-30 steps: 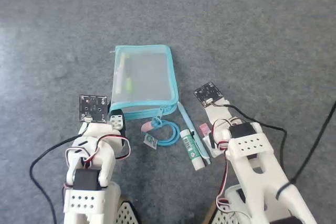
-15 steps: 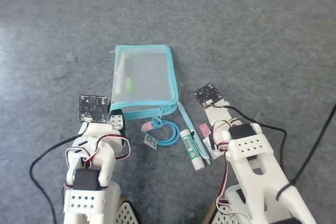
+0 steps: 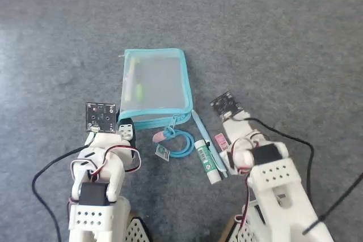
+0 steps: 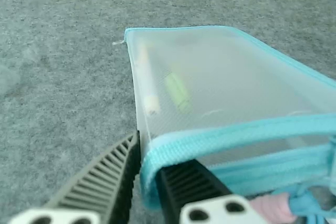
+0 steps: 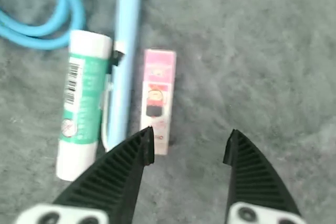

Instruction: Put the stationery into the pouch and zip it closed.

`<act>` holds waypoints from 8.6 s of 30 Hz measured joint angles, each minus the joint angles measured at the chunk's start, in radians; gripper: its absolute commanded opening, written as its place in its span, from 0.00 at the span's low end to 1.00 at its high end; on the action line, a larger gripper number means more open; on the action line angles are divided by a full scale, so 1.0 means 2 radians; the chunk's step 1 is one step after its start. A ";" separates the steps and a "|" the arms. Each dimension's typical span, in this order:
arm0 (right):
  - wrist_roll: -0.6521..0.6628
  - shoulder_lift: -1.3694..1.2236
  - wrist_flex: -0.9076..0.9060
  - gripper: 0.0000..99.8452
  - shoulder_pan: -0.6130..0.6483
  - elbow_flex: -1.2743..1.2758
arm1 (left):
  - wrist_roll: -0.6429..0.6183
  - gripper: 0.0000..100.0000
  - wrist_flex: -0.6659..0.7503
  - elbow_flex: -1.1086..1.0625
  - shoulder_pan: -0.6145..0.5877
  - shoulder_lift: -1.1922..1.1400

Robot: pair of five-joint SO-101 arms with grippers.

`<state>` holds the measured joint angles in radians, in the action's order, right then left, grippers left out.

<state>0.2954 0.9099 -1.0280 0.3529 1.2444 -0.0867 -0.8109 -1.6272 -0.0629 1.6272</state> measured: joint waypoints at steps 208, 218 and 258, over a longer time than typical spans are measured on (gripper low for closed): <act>0.029 -0.303 -0.025 0.07 0.018 -0.190 | 0.015 0.01 0.018 -0.012 -0.001 0.000; 0.051 -0.341 -0.063 0.08 0.019 -0.191 | 0.015 0.01 0.018 -0.012 -0.001 0.000; 0.099 -0.222 -0.193 0.01 -0.033 -0.251 | 0.015 0.01 0.018 -0.012 -0.001 0.000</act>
<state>0.4933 0.4664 -1.4147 0.2869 0.7426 -0.0575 -0.7756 -1.6517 -0.0644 1.6272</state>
